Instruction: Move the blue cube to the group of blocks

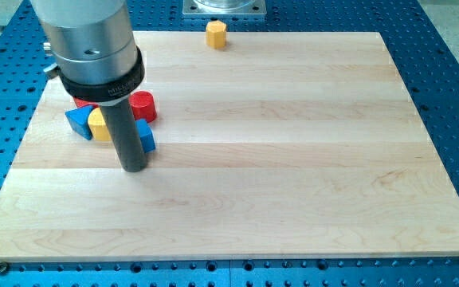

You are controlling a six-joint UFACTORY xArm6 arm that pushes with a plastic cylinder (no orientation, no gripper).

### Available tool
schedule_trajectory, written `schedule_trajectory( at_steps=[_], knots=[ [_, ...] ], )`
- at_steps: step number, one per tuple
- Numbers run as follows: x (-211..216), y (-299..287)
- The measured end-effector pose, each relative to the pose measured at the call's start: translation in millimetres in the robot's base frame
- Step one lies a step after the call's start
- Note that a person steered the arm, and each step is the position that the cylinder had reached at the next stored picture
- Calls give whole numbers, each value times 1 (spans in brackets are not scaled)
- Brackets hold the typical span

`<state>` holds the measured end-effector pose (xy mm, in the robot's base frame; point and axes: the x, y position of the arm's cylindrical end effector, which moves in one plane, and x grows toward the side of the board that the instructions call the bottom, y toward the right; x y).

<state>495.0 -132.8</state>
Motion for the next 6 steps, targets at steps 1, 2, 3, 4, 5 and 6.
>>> schedule_trajectory(
  at_steps=[1,2,3,4,5,6],
  knots=[
    [-3,0],
    [-3,2],
    [-7,23],
    [-21,22],
    [-29,20],
    [-29,23]
  ],
)
